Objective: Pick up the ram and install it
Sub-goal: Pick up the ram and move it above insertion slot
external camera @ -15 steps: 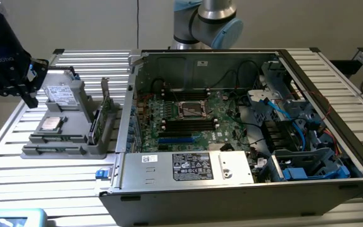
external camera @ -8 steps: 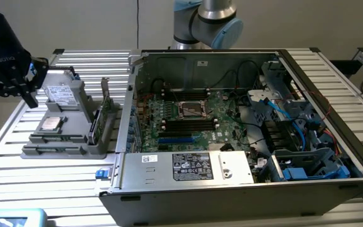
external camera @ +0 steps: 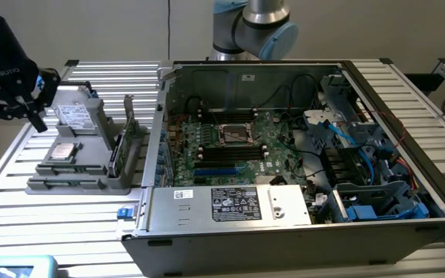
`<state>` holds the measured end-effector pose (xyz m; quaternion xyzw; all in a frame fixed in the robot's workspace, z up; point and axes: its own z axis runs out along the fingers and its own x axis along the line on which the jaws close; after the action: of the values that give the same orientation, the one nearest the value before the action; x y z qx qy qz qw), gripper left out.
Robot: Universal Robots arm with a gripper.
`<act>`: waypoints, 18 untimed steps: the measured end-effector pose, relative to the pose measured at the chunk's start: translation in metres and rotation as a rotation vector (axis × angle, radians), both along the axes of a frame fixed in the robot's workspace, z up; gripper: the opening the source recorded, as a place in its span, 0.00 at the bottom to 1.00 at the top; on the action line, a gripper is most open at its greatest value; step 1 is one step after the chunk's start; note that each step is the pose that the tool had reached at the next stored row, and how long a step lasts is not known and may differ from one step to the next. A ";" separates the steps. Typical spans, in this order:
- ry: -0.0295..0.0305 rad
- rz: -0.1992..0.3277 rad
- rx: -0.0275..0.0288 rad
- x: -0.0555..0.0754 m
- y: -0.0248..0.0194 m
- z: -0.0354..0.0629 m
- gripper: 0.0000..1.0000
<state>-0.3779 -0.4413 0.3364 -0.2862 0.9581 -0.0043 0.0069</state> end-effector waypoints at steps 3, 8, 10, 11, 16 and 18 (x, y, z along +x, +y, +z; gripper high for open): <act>0.0000 0.055 0.0000 0.000 0.0000 -0.0001 0.11; 0.0000 0.145 0.0000 0.000 0.0000 -0.0003 0.11; 0.0001 0.181 0.0000 0.000 0.0000 -0.0004 0.11; 0.0001 0.200 0.0000 0.000 0.0000 -0.0004 0.11; 0.0001 0.291 0.0000 0.000 0.0000 -0.0007 0.11; 0.0002 0.328 0.0000 0.000 0.0000 -0.0008 0.11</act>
<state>-0.3780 -0.4413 0.3356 -0.4389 0.8985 -0.0031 0.0074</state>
